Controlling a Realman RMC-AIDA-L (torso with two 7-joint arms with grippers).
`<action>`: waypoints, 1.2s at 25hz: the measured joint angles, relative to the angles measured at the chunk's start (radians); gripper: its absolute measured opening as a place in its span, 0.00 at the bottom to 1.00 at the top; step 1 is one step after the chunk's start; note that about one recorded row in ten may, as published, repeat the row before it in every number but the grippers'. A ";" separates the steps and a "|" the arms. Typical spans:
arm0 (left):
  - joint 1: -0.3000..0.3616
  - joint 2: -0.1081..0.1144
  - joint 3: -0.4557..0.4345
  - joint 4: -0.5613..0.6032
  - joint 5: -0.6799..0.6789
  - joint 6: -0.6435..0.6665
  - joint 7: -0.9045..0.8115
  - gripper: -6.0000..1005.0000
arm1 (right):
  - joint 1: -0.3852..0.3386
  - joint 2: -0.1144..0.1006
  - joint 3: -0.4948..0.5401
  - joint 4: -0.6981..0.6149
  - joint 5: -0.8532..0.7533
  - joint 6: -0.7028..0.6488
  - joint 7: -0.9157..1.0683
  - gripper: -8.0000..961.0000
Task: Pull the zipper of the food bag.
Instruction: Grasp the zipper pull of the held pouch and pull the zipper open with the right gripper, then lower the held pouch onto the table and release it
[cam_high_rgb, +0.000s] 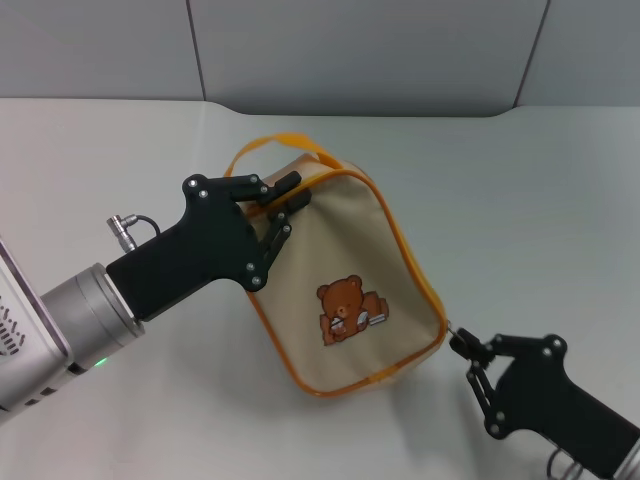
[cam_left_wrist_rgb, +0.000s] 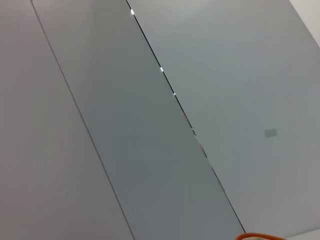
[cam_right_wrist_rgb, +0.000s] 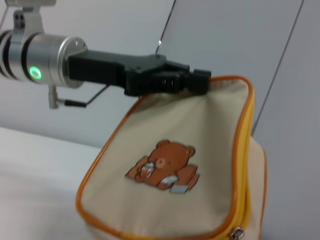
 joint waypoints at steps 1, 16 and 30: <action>0.000 0.000 0.000 -0.002 0.000 -0.002 0.000 0.09 | -0.006 0.000 0.000 -0.003 -0.001 0.003 0.001 0.03; 0.005 -0.001 -0.089 -0.182 -0.006 -0.126 -0.097 0.09 | -0.069 -0.009 0.085 -0.102 0.004 -0.104 0.312 0.15; 0.060 0.004 -0.148 -0.210 0.001 -0.150 -0.240 0.27 | -0.064 -0.020 0.079 -0.472 -0.144 -0.183 0.943 0.72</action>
